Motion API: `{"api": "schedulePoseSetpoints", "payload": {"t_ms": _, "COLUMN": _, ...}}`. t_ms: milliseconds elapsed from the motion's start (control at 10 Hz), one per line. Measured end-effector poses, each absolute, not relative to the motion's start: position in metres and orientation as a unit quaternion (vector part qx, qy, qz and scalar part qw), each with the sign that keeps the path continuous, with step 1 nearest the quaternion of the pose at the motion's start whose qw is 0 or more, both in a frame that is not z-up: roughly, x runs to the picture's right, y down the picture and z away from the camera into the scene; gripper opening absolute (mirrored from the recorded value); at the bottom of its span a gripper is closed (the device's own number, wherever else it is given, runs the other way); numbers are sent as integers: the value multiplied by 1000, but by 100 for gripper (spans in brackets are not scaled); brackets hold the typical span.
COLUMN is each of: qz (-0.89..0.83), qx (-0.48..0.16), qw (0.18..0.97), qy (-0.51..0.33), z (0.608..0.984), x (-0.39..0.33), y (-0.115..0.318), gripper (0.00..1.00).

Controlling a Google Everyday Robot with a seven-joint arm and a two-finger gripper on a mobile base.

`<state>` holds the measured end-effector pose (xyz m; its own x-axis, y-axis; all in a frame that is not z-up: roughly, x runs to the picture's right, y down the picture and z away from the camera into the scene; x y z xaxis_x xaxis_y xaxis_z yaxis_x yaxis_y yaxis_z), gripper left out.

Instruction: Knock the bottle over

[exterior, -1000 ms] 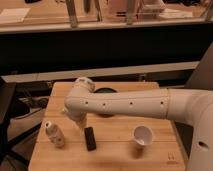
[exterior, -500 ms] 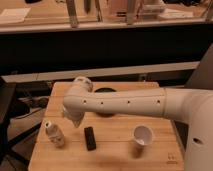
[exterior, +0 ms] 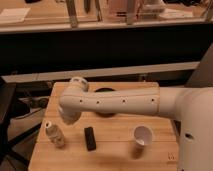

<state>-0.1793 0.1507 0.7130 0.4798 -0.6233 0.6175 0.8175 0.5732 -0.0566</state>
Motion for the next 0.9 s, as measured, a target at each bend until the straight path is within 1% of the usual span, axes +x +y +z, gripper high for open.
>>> {"api": "schedulePoseSetpoints", "payload": {"t_ms": 100, "qz": -433, "qx": -175, "qw": 838, "qy": -281, "z": 713, "x": -183, "y": 152, "gripper": 6}}
{"api": "schedulePoseSetpoints", "payload": {"t_ms": 200, "qz": -439, "qx": -175, "qw": 834, "qy": -285, "z": 712, "x": -190, "y": 152, "gripper": 3}}
{"api": "schedulePoseSetpoints", "payload": {"t_ms": 900, "qz": -482, "qx": -175, "qw": 801, "qy": -308, "z": 702, "x": -238, "y": 165, "gripper": 3}}
